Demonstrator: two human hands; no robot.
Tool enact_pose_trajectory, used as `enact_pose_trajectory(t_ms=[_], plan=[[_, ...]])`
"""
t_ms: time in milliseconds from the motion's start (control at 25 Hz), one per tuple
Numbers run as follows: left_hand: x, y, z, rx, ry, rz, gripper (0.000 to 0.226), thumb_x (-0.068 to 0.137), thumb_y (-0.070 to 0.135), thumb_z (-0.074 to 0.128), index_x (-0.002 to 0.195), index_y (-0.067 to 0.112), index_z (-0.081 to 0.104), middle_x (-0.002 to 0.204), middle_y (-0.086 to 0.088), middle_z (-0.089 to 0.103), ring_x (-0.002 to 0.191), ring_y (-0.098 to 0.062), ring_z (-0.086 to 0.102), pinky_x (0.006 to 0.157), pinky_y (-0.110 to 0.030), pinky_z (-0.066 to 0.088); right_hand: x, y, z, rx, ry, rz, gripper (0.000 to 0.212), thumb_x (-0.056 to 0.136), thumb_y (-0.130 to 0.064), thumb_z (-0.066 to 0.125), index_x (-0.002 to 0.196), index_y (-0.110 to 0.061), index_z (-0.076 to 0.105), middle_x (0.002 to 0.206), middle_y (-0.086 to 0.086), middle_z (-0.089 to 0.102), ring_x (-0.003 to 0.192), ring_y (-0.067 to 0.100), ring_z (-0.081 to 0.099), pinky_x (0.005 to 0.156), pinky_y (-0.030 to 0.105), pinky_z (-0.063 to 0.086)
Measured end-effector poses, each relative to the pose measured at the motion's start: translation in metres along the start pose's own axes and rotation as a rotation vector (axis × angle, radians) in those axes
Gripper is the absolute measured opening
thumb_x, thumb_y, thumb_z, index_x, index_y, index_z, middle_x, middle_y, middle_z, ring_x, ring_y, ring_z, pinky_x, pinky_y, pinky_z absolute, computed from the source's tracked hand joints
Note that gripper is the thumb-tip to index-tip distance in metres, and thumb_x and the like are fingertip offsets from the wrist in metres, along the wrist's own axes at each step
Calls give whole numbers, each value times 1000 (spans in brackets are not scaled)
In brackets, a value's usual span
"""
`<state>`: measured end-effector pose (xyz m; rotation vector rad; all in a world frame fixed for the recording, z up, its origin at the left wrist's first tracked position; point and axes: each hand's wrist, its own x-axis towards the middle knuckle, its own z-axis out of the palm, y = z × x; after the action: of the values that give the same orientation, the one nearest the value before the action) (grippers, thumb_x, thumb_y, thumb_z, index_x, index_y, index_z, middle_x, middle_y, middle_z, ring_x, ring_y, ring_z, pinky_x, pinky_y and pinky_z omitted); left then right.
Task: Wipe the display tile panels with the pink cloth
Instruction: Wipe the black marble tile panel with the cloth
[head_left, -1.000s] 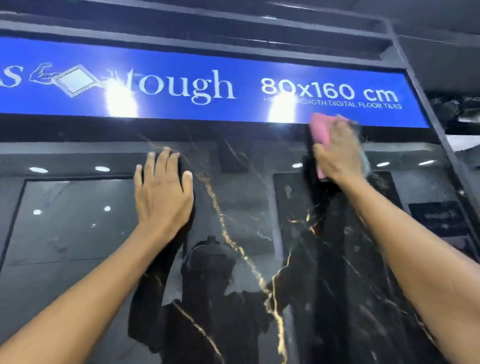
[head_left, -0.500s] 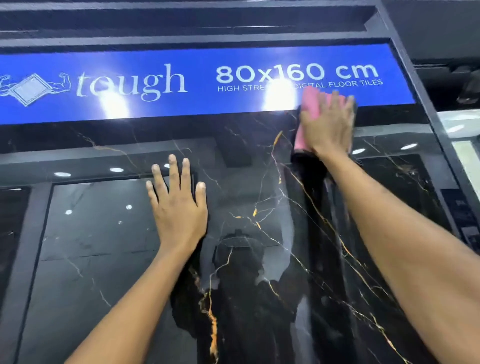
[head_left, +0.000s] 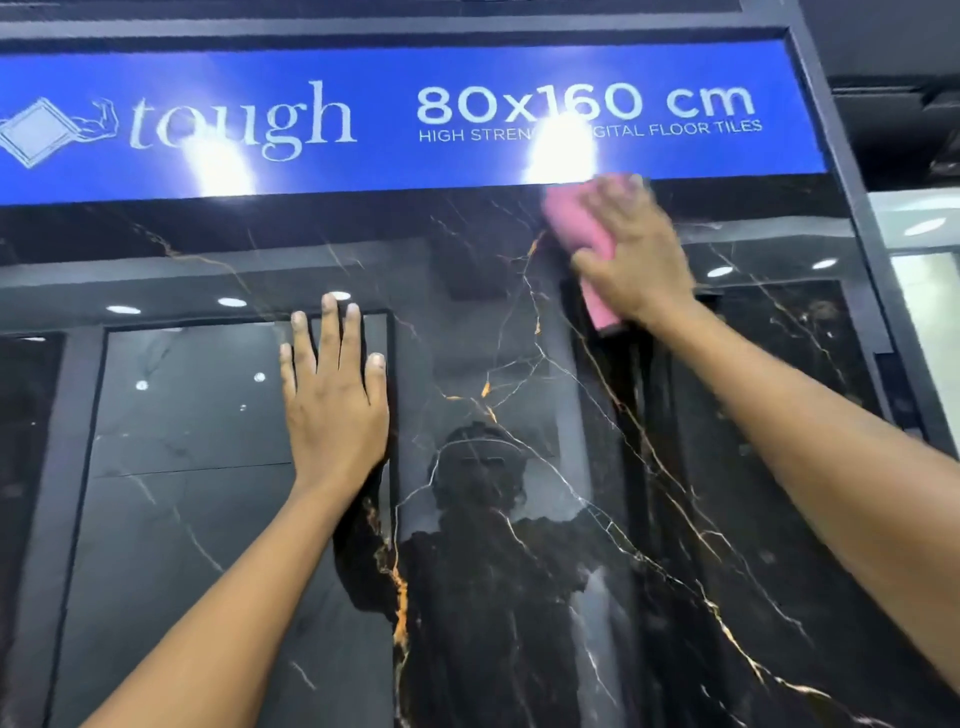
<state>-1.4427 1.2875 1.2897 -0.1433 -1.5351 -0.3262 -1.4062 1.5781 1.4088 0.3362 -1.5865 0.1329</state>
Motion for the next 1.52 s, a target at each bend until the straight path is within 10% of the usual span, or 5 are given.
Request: enact_pose_trajectory(t_ms=[320, 560, 880, 1120, 1520], plan=[[-40, -7, -2, -4, -30, 30, 57, 102, 32, 22, 156, 14, 22, 164, -2, 13, 151, -27, 8, 121, -42, 6, -146, -83, 40, -17, -171, -838, 69, 72, -36, 47, 136, -11, 56, 147, 14, 45, 140, 39, 32, 115, 46, 23], [-103, -8, -10, -9, -89, 5, 57, 102, 32, 21, 156, 15, 18, 164, 1, 9, 152, -22, 3, 122, -35, -1, -46, -37, 16, 21, 59, 55, 73, 74, -38, 42, 143, -15, 47, 153, 10, 36, 145, 38, 21, 113, 50, 26], [-160, -7, -16, 16, -121, -6, 54, 103, 27, 26, 154, 11, 27, 163, -4, 16, 150, -28, 12, 121, -39, 5, -269, -77, 24, -76, -315, -1005, 79, 67, -37, 63, 141, -17, 43, 151, 9, 38, 143, 36, 25, 117, 47, 20], [-185, -6, -18, -18, -169, -55, 53, 104, 28, 25, 156, 15, 19, 164, -3, 12, 151, -27, 6, 122, -37, 0, -178, -38, 19, 0, 79, -112, 71, 69, -25, 58, 139, -13, 49, 148, 15, 42, 139, 45, 32, 108, 47, 31], [-269, -11, -26, -16, -201, -20, 55, 102, 25, 29, 153, 10, 18, 161, -3, 14, 151, -25, 2, 121, -38, 2, -294, -82, 28, 53, -183, -623, 67, 71, -22, 60, 137, -17, 49, 144, 11, 48, 139, 37, 34, 110, 46, 32]])
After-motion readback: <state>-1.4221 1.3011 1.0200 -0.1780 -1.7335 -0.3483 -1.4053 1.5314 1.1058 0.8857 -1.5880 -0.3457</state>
